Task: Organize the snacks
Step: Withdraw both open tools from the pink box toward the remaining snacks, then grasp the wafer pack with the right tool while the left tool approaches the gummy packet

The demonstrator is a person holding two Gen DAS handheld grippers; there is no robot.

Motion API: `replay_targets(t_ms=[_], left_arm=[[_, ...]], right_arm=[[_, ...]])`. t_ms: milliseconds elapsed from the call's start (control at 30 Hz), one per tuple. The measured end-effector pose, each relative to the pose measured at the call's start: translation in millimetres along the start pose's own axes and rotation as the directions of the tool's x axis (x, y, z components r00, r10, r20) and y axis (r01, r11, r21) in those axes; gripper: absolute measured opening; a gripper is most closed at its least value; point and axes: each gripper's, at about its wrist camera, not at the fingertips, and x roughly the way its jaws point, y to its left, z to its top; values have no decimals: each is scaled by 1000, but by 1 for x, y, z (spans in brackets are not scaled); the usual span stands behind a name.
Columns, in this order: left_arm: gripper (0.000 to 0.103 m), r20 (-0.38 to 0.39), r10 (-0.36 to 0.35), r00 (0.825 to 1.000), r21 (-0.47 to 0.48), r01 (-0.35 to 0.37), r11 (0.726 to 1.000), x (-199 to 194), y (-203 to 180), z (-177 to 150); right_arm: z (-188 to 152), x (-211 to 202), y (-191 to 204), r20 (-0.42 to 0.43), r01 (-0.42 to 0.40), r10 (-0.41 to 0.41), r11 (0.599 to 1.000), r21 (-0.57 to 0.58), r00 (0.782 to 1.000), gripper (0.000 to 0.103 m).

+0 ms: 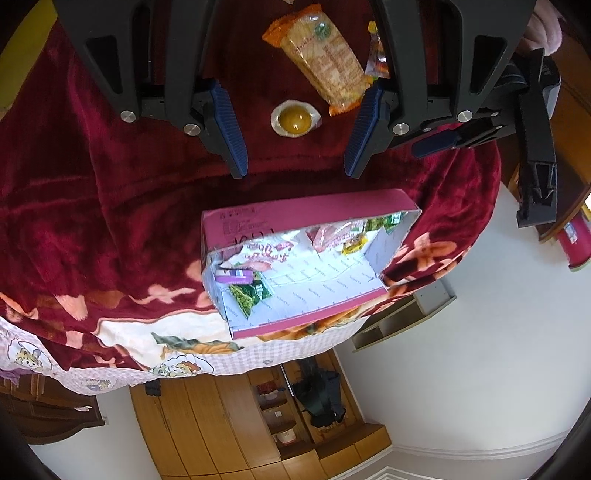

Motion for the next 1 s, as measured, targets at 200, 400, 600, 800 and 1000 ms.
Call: replay_targets(t_ms=[200,400,600,800,1000], left_arm=[[61,-18,1,1000,-10,-2,1000,7,-3,-9],[61,-34,28,999,-19,-28,999,19,-2,-19],[61,-17,47,999,-32,-47,998,23,2,-23],[61,11,74,997,-5,-74,997,24,1,-25],[42,26,86,996,10,-86,996,24,5,-24]], right_arm=[[-10,-6,-2,-5,3,-3,1000,12,1000,56],[-21,-5,3,-31,-7,7,1000,-12,1000,56],[-33,-3,6,-64,-19,16,999,-35,998,56],[-43,0,13,-96,-30,22,996,-83,995,57],[-50,6,19,-119,-24,9,992,-127,993,57]])
